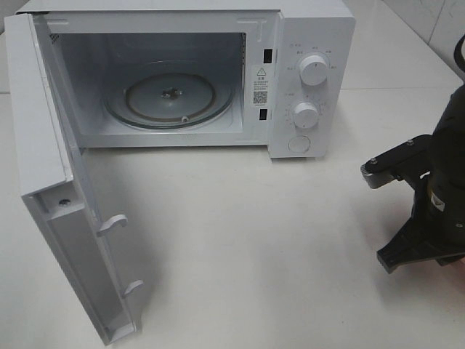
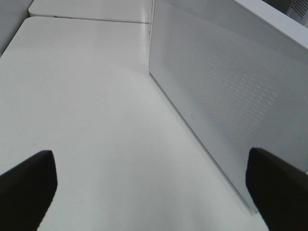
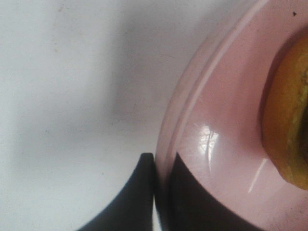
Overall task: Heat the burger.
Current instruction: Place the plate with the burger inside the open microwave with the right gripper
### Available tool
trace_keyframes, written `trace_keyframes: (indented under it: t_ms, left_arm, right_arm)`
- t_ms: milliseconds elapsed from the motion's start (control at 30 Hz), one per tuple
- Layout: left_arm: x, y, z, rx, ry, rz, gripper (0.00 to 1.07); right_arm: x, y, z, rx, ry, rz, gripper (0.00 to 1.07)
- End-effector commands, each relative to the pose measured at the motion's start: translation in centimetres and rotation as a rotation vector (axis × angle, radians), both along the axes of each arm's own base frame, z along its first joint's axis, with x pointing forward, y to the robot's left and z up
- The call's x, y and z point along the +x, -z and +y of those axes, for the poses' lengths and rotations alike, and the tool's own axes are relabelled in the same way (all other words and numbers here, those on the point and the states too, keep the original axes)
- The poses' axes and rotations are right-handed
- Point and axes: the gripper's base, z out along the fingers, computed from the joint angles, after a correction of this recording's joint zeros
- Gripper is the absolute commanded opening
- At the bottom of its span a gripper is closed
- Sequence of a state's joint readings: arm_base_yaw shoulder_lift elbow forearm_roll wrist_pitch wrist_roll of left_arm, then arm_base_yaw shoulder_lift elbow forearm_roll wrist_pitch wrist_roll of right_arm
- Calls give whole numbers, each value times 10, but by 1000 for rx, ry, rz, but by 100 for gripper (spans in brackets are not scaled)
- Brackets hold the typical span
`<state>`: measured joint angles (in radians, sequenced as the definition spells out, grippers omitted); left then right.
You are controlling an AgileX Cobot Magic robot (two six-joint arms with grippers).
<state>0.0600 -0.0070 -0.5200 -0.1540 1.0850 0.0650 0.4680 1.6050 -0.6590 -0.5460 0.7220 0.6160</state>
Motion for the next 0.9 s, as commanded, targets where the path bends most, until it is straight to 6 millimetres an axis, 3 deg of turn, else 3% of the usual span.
trace_keyframes:
  t_ms: [33, 433, 900]
  left_arm:
    - [-2, 0, -1, -9, 1, -26, 100]
    - [-2, 0, -1, -9, 1, -26, 100]
    - [-2, 0, -1, -9, 1, -26, 100]
  right_arm:
    - [-9, -11, 1, -71, -62, -14, 0]
    - [-40, -21, 15, -121, -166, -16, 0]
    - [-77, -30, 52, -176, -352, -47, 0]
